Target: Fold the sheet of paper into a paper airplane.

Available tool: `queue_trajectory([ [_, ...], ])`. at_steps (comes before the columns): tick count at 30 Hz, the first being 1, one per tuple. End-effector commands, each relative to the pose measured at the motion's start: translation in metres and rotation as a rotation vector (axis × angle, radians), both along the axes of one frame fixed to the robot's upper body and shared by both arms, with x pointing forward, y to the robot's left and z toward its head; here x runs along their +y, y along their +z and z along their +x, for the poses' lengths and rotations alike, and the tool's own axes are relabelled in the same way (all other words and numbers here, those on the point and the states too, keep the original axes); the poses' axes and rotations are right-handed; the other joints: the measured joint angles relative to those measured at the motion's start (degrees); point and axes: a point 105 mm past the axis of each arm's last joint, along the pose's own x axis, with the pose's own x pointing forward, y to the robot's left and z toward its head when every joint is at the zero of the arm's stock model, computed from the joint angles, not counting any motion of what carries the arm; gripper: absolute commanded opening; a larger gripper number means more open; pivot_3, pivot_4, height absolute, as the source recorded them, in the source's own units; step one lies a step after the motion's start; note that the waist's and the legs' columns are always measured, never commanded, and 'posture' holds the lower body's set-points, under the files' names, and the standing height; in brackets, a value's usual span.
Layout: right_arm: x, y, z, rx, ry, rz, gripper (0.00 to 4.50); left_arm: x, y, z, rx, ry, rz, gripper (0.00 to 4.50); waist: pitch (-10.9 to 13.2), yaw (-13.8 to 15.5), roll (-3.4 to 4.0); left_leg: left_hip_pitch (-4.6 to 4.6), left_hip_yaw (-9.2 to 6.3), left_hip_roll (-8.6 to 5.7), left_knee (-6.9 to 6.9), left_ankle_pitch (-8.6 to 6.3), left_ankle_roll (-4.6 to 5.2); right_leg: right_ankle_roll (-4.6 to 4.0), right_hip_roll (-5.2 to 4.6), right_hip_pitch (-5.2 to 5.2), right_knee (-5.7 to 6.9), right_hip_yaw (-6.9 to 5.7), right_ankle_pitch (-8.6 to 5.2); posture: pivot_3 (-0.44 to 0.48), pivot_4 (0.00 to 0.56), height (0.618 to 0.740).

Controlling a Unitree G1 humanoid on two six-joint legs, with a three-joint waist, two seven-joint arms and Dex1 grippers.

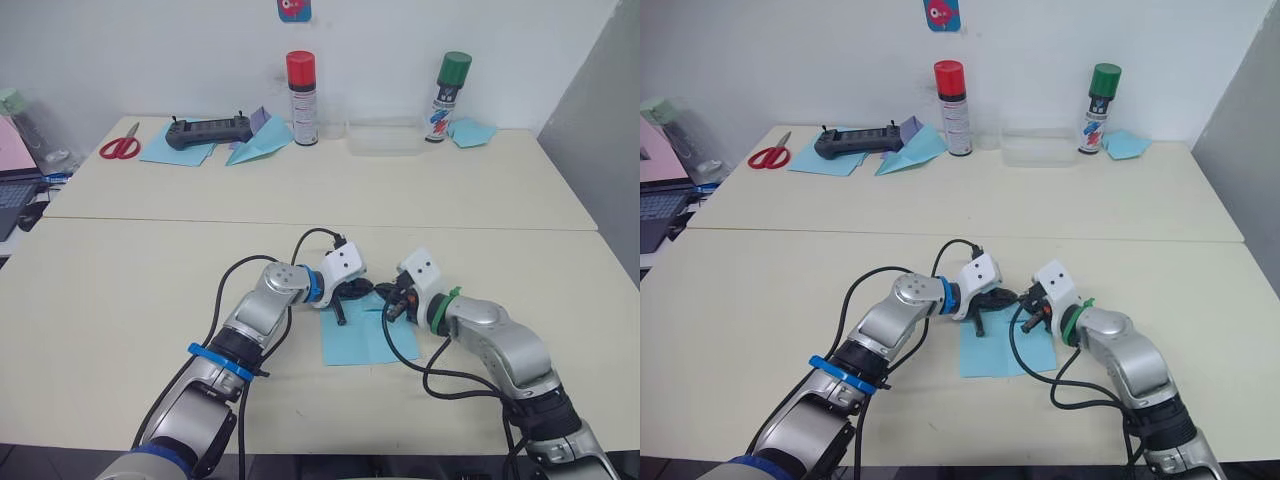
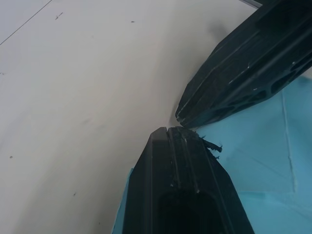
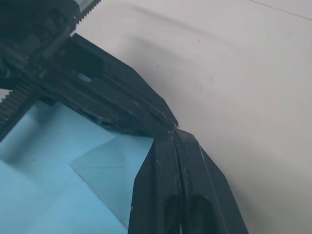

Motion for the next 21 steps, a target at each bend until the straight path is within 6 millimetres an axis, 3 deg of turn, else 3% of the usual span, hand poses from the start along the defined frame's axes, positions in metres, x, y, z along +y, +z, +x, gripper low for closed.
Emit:
queue_trajectory([
  [1, 0.0, -0.004, -0.004, 0.006, 0.005, -0.011, 0.02, 0.01, -0.042, -0.015, 0.108, -0.006, 0.131, 0.0, -0.01, 0.02, 0.01, 0.0, 0.0, 0.0, 0.0, 0.0, 0.0, 0.0, 0.0, 0.01, 0.0, 0.0, 0.0, 0.0, 0.15, 0.74],
  [10, -0.004, -0.021, -0.017, 0.067, -0.003, -0.049, 0.02, 0.012, -0.046, -0.016, 0.09, -0.025, 0.164, 0.0, -0.07, 0.22, 0.01, 0.03, 0.0, 0.0, -0.02, 0.0, 0.0, 0.0, 0.0, 0.04, -0.02, -0.01, -0.01, 0.0, 0.15, 0.74],
  [21, -0.038, -0.039, -0.03, 0.139, -0.113, -0.083, 0.02, 0.013, -0.049, -0.017, 0.094, -0.034, 0.17, 0.0, -0.3, 0.49, 0.05, 0.01, -0.02, 0.0, -0.04, -0.02, 0.0, 0.02, -0.01, 0.12, -0.18, -0.04, -0.07, 0.0, 0.15, 0.74],
])
